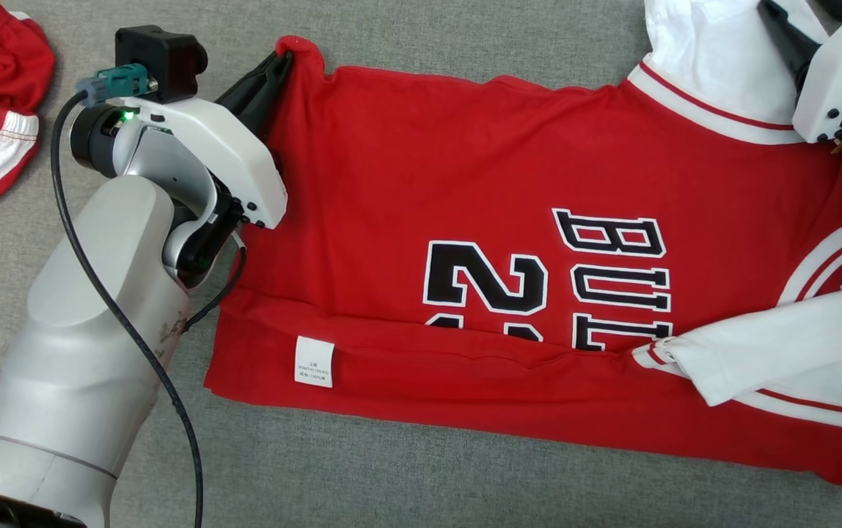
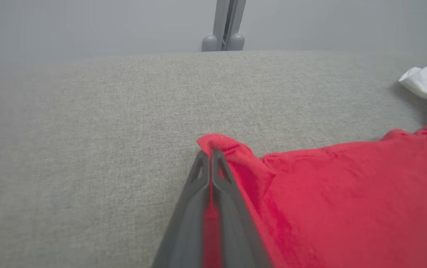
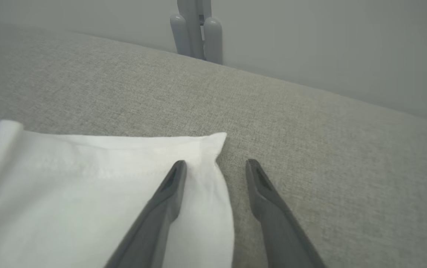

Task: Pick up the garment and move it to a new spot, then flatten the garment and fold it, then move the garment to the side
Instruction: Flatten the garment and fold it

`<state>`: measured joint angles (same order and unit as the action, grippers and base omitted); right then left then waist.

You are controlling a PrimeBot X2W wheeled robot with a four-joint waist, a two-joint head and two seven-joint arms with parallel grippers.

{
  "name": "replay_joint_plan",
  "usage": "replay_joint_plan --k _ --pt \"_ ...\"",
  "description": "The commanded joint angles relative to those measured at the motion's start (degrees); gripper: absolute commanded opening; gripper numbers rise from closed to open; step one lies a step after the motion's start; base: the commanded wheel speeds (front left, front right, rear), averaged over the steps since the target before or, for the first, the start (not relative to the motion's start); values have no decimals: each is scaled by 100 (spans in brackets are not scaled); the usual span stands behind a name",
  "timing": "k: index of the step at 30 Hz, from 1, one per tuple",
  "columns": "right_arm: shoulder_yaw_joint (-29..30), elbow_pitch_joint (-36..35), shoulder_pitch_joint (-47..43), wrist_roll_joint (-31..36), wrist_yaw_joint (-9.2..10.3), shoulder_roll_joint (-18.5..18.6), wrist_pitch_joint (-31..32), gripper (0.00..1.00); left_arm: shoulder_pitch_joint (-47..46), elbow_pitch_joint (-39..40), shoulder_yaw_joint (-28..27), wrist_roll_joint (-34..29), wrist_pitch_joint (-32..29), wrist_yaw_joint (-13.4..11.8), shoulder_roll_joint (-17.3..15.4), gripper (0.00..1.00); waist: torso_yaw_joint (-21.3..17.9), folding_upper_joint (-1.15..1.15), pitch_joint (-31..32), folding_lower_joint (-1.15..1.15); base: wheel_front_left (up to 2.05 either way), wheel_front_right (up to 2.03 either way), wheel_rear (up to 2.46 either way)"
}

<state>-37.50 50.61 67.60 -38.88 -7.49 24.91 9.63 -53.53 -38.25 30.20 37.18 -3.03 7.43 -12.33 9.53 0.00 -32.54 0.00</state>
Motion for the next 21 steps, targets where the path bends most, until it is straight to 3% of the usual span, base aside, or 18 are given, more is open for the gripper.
replay_joint_plan --k 1,9,14,21 --pt "-86 36 24 -211 -1 26 -142 0 -130 -65 60 73 77 4 -77 0 6 0 29 0 0 0 0" --pt "-457 -320 -42 -733 -1 255 -768 0 81 -31 102 328 364 4 -266 0 -59 0 164 0 0 0 0" --pt "-874 -1031 -410 -1088 -1 700 -1144 0 410 233 27 409 480 -30 -511 0 -196 0 381 0 0 0 0" --pt "-1106 -2235 -1243 -1473 -2 1432 -1663 0 1232 1263 -254 723 399 -222 -987 0 -398 0 635 0 0 0 0"
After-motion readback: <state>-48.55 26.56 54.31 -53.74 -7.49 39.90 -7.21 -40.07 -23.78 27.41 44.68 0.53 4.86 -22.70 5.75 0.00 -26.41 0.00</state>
